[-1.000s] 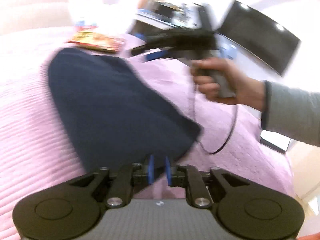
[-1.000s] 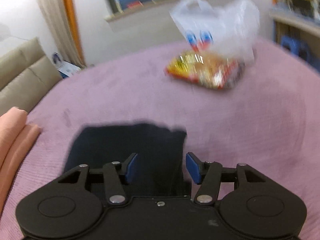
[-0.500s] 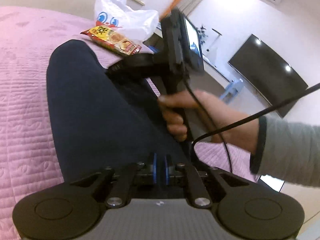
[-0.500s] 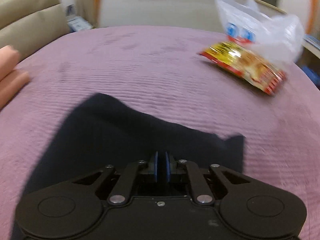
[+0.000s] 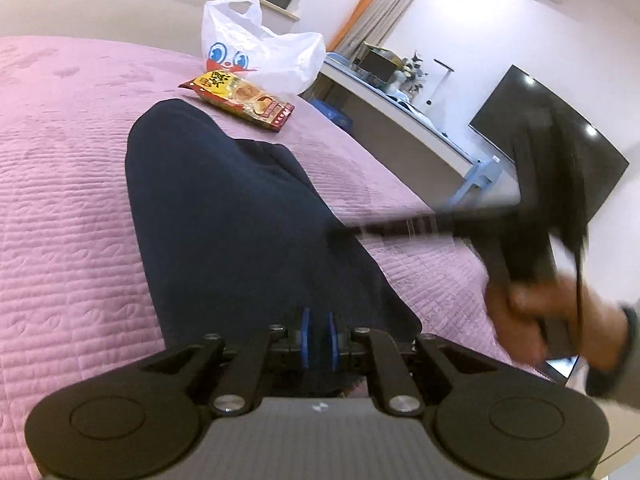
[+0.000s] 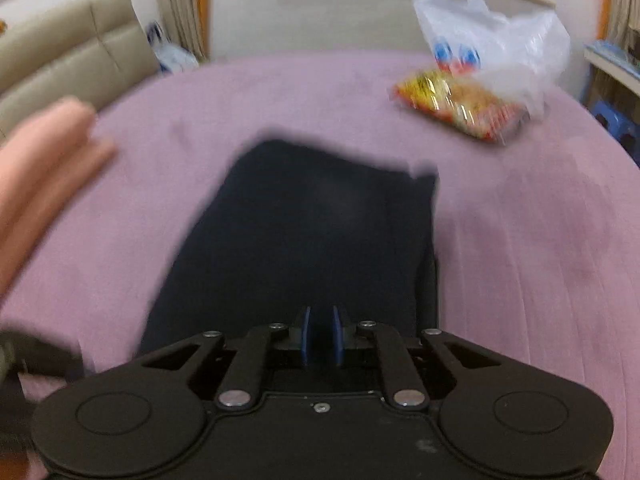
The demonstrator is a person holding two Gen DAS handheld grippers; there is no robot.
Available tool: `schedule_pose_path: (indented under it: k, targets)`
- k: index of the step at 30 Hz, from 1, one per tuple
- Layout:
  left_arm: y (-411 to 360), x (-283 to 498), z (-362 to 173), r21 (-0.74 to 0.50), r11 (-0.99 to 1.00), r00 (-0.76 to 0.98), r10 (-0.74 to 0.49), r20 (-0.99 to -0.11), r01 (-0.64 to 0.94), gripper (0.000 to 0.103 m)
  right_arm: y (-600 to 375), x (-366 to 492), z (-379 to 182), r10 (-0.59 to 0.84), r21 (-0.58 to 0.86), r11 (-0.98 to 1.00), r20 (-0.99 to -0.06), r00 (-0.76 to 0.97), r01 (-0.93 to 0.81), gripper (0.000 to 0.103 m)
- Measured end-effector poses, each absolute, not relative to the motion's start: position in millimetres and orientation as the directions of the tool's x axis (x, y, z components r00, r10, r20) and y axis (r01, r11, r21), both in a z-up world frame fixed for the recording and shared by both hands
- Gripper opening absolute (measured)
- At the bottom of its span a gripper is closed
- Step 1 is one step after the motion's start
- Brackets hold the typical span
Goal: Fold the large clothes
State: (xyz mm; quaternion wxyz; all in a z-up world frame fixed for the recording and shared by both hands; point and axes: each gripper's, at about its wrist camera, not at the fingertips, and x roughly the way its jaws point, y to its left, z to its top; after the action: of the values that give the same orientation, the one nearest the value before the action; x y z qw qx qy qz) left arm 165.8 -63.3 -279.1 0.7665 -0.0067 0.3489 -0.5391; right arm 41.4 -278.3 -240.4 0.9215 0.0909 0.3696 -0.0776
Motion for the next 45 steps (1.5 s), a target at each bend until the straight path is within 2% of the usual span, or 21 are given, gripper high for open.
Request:
schedule_pose_path:
  k: [3,7,9,12,14,16,19,21,23,24,25,26,30,32,34,35,36,37,41,45]
  targets:
    - [-67,163,-281,-0.356,0.43,0.188,-0.815,-0.548,0.83,0.012,-287,33,-282,-0.092,0.153,0.931,-0.778,0.622,0.33,0.01]
    - [-55,166,-295,-0.435,0.431,0.167,-0.835,-0.524,0.79,0.011,-297,21,-285,-0.08,0.243,0.879,-0.774,0.629,0.41,0.008]
    - [-47,173,-295,-0.489,0.439,0.161,-0.845,-0.51,0.754,0.011,-294,14,-284,-0.086,0.228,0.883,-0.779,0.621,0.41,0.008]
    - [-38,174,-292,-0.502,0.463,0.174,-0.837,-0.519,0.731,0.012,-293,3,-276,-0.081,0.219,0.892,-0.784,0.615,0.397,0.009]
    - [-32,171,-280,-0.5,0.471,0.186,-0.835,-0.517,0.727,0.016,-295,-3,-257,-0.085,0.228,0.9,-0.744,0.662,0.372,0.013]
    - [-30,169,-262,-0.478,0.454,0.207,-0.851,-0.483,0.752,0.023,-300,5,-232,-0.099,0.233,0.914,-0.662,0.742,0.331,0.014]
    - [-45,174,-252,-0.446,0.43,0.201,-0.857,-0.474,0.785,0.025,-308,38,-213,-0.115,0.224,0.93,-0.576,0.809,0.291,0.016]
    - [-64,178,-261,-0.409,0.442,0.191,-0.83,-0.524,0.798,0.022,-317,66,-222,-0.103,0.237,0.928,-0.578,0.809,0.288,0.016]
    - [-77,181,-279,-0.391,0.457,0.179,-0.801,-0.572,0.799,0.02,-324,90,-244,-0.109,0.218,0.921,-0.651,0.751,0.322,0.014]
    - [-76,182,-284,-0.399,0.454,0.175,-0.805,-0.567,0.796,0.018,-327,92,-253,-0.118,0.211,0.916,-0.669,0.734,0.34,0.018]
    - [-72,183,-285,-0.425,0.45,0.164,-0.814,-0.557,0.786,0.017,-331,88,-258,-0.133,0.215,0.908,-0.666,0.734,0.359,0.029]
    - [-67,185,-287,-0.453,0.449,0.153,-0.82,-0.552,0.77,0.017,-336,81,-260,-0.155,0.218,0.896,-0.663,0.732,0.387,0.051]
    - [-37,186,-283,-0.48,0.483,0.177,-0.816,-0.55,0.732,0.019,-356,40,-259,-0.146,0.284,0.853,-0.674,0.724,0.437,0.052]
    - [-22,190,-277,-0.5,0.513,0.197,-0.808,-0.554,0.698,0.027,-365,23,-262,-0.103,0.329,0.845,-0.673,0.732,0.422,0.052]
    - [-13,196,-267,-0.526,0.526,0.226,-0.817,-0.531,0.668,0.04,-372,11,-260,-0.052,0.381,0.837,-0.66,0.749,0.394,0.061]
    - [-9,201,-264,-0.542,0.532,0.241,-0.822,-0.517,0.651,0.047,-371,7,-257,-0.025,0.407,0.834,-0.649,0.761,0.374,0.077]
    - [-7,207,-262,-0.558,0.535,0.248,-0.824,-0.509,0.635,0.058,-373,4,-256,0.0,0.431,0.83,-0.634,0.773,0.353,0.084]
    - [-7,214,-260,-0.577,0.535,0.247,-0.828,-0.503,0.617,0.064,-373,2,-254,0.016,0.451,0.824,-0.623,0.782,0.342,0.083]
    - [-22,238,-258,-0.622,0.515,0.219,-0.844,-0.49,0.59,0.064,-368,12,-251,0.06,0.481,0.816,-0.623,0.78,0.321,0.084]
    - [-54,250,-261,-0.567,0.542,0.202,-0.809,-0.552,0.62,0.066,-361,27,-259,0.07,0.454,0.837,-0.643,0.762,0.306,0.084]
